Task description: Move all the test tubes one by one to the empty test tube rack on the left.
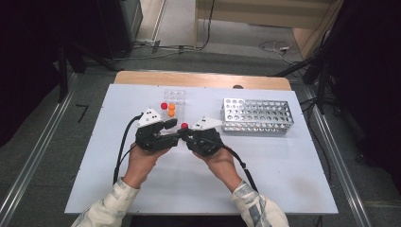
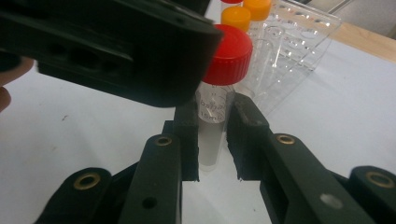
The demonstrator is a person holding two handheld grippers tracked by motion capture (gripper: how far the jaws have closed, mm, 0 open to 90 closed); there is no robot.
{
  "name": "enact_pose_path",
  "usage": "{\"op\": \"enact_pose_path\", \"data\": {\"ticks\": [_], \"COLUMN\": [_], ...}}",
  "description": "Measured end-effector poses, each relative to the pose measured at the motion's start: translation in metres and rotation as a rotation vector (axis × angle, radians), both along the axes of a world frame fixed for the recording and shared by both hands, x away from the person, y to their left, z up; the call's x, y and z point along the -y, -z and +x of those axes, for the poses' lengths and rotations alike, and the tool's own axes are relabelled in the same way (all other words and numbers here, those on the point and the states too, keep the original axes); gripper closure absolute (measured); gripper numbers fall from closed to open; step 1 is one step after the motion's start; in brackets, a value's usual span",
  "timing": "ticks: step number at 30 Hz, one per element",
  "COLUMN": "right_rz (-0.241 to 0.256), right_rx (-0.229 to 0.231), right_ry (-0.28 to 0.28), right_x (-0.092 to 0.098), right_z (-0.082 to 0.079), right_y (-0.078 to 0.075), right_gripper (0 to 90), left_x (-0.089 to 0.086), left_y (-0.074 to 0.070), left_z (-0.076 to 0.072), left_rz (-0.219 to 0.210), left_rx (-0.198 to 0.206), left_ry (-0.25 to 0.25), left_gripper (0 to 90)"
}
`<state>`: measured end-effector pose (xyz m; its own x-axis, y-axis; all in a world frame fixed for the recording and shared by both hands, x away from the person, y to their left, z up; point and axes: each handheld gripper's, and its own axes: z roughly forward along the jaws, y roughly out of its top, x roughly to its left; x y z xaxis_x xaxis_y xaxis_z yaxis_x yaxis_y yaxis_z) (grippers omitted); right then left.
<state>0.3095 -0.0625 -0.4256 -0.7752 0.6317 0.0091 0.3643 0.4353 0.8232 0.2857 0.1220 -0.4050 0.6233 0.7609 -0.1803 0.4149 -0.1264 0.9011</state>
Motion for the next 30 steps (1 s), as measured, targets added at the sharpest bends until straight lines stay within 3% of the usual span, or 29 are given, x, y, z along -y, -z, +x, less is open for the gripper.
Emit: {"op": "enact_pose_path", "data": {"ticks": [9, 30], "right_rz": [0.008, 0.009], "right_rx": [-0.001, -0.004], "right_ry": [-0.009, -0.018], "right_x": [0.0006, 0.0028], "right_z": [-0.0051, -0.0078], "right_y": [-0.0014, -0.0021], "right_gripper": [72.0, 71.9], "left_x": [0.0032, 0.0068], "left_y": [0.0020, 0.0035], "left_z": [-0.0003, -0.0016], "left_rz": [0.006, 0.016], "left_rx": [0.002, 0.001], "left_ry": [0.020, 0.042], "left_gripper": [60.7, 68.7]}}
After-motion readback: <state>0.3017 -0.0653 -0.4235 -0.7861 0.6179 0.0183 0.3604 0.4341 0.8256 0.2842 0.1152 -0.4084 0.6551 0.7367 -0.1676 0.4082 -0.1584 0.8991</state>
